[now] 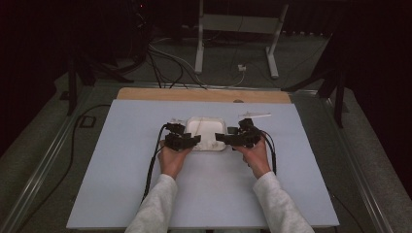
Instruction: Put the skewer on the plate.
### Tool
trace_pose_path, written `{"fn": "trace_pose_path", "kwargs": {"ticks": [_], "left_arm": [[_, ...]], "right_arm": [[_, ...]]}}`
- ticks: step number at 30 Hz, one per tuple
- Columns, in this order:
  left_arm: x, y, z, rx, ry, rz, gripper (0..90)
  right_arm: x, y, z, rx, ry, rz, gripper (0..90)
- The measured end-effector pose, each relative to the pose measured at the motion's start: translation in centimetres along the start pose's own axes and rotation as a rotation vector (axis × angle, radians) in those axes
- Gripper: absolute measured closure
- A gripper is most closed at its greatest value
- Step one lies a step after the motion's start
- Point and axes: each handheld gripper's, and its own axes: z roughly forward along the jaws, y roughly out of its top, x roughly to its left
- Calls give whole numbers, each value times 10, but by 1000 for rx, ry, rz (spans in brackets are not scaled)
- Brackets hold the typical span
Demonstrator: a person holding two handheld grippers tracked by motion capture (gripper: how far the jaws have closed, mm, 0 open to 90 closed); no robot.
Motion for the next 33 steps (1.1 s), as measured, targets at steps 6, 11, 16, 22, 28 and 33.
{"fn": "trace_pose_path", "kwargs": {"ticks": [6,11,16,22,28,33], "left_arm": [[3,-2,-37,-105,1,64,263],[11,-7,-79,-213,-14,130,144],[23,-19,-117,-311,28,174,8],[39,-36,-149,-381,37,190,7],[52,-57,-163,-411,66,216,7],[55,-66,-170,-411,97,249,7]], "right_arm": [[-1,-7,-11,-28,-18,-13,218],[-5,-17,-28,-53,-42,-18,152],[-9,-33,-54,-98,-71,-50,137],[-11,-54,-83,-147,-130,-72,88],[-17,-76,-101,-161,-141,-69,8],[-20,-90,-112,-181,-165,-94,4]]}}
